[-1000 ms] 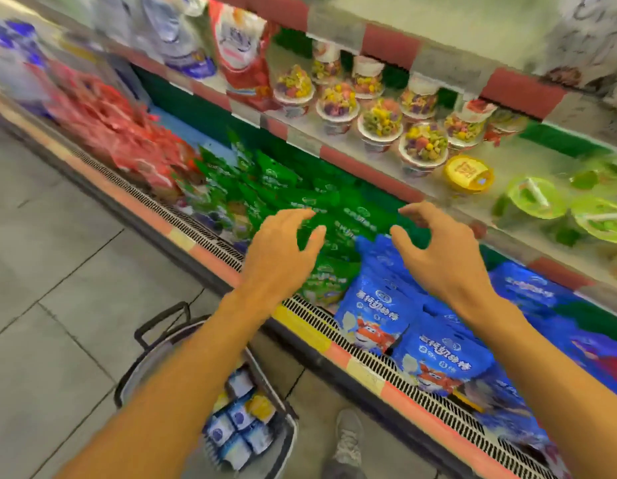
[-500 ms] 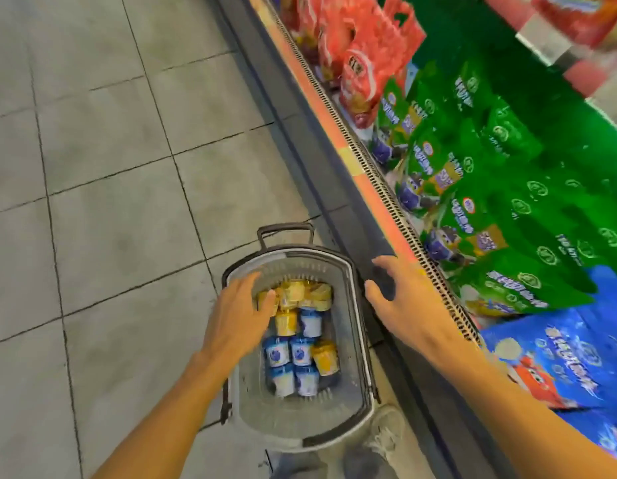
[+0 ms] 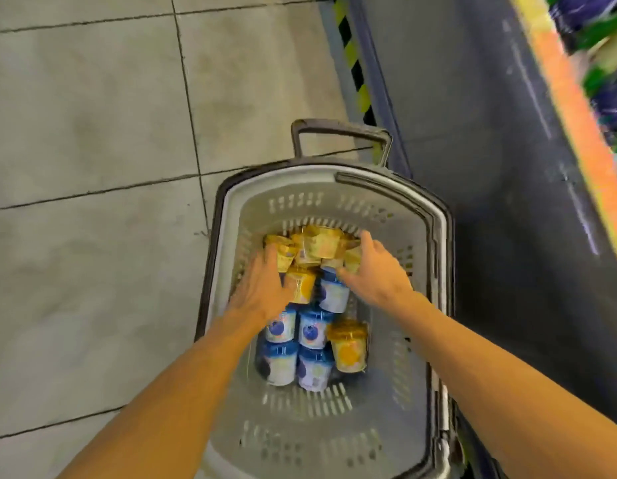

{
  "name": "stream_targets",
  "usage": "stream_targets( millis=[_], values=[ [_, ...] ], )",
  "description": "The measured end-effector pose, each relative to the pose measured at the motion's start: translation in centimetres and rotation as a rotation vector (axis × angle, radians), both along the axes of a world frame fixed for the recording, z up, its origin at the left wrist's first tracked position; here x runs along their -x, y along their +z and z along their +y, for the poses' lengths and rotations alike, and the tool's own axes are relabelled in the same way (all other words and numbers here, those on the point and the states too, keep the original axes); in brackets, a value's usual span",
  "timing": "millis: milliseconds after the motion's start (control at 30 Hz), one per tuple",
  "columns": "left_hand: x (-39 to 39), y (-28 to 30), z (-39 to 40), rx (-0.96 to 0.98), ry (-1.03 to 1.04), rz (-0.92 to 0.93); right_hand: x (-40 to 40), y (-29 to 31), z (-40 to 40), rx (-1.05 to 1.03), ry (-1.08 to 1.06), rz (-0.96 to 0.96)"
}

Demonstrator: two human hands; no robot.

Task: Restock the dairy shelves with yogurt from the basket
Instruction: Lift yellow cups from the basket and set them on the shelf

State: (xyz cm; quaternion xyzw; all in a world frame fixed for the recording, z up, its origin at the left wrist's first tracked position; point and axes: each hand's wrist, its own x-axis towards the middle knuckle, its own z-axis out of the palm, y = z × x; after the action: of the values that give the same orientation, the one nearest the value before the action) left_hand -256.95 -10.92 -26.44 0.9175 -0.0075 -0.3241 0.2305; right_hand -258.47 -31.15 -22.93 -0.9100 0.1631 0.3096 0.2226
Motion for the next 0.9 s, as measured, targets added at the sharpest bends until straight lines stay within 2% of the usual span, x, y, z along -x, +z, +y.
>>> stream_targets(
  millis=[33,100,133,200,300,467,633,700,833,900],
  values=[
    [-0.6,-0.6,0.1,0.009,0.008,0.01,-0.7,-0.4,0.2,-0.006,-0.021,0.027],
    [-0.9,-5.9,-0.1,0.009,0.014,0.01,-1.5,-5.8,0.5,-0.014,-0.04,0.05],
    [-1.5,-5.9,-0.4,0.001,0.015,0.019,-2.3,-6.0,0.5,-0.021,-0.06,0.05],
    [-1.6,-9.7,-0.8,-0.024,0.032,0.022,-3.2,-9.9,1.0,-0.022,-0.077,0.014],
    [-2.1,-12.8,-1.9,-0.028,0.071,-0.058,-4.6,-12.4,1.7,0.028,-0.066,-0.04],
    [-2.2,-14.6,-4.1,-0.289,0.036,-0.203,-5.6,-14.4,2.4,0.184,-0.031,-0.044],
    [-2.1,-16.5,-4.1,-0.45,-0.026,-0.373,-5.6,-15.4,1.8,0.113,-0.114,-0.109],
    [-1.7,-16.3,-3.8,-0.425,-0.046,-0.42,-5.0,-15.3,1.1,0.074,-0.143,-0.145],
    [-1.8,-13.8,-3.5,-0.226,0.006,-0.4,-3.9,-13.9,0.2,-0.025,-0.223,-0.241],
    [-1.7,-10.7,-3.2,-0.142,0.046,-0.394,-3.2,-11.6,0.1,-0.095,-0.299,-0.301]
  ],
)
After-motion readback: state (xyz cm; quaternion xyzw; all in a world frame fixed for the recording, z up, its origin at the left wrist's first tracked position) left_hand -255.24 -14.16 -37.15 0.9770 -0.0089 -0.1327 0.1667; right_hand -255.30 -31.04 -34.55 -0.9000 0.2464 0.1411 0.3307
